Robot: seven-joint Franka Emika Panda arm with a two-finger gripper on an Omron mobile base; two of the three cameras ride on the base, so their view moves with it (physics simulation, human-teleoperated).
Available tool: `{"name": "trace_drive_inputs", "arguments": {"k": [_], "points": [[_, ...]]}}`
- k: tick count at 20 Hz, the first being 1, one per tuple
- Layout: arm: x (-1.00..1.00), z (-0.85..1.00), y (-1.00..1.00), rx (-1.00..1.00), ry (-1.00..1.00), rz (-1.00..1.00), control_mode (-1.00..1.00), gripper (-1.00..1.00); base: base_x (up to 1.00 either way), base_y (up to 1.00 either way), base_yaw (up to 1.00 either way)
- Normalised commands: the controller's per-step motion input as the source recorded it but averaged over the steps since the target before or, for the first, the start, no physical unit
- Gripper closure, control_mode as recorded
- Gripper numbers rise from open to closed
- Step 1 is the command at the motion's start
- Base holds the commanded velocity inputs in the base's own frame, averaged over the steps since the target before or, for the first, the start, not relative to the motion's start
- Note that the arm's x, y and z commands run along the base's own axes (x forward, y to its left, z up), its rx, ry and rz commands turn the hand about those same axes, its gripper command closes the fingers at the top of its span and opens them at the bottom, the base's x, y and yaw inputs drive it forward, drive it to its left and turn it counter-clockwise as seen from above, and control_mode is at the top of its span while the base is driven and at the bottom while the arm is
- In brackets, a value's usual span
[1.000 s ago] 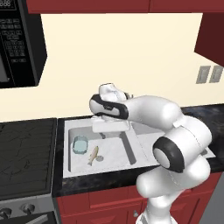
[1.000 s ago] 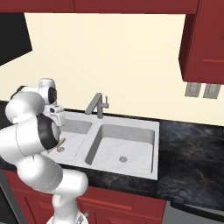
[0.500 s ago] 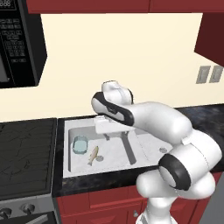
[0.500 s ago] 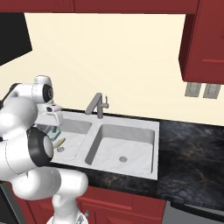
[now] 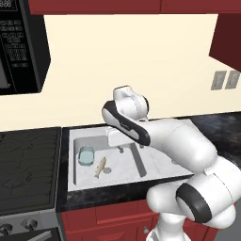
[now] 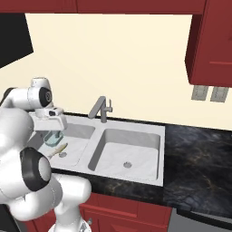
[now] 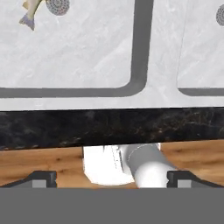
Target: Pick the tupperware and cup and place them in the sink. Then turn on the water.
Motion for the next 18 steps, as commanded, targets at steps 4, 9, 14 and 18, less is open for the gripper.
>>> {"name": "trace_drive_inputs", "arguments": {"k": [4, 9, 14, 18], "points": [[-0.30, 0.21, -0.21, 0.11, -0.19, 0.18, -1.00, -1.00, 0.00, 0.00, 0.00], [-0.44, 0.17, -0.25, 0.08, -0.19, 0.16, -1.00, -1.00, 0.00, 0.00, 0.00], [-0.18, 0.11, -0.12, 0.03, -0.09, 0.08, 1.00, -1.00, -0.12, -0.12, 0.05], [0.00, 0.00, 0.00, 0.00, 0.00, 0.00, 1.00, -1.00, -0.38, -0.17, 0.13]]}}
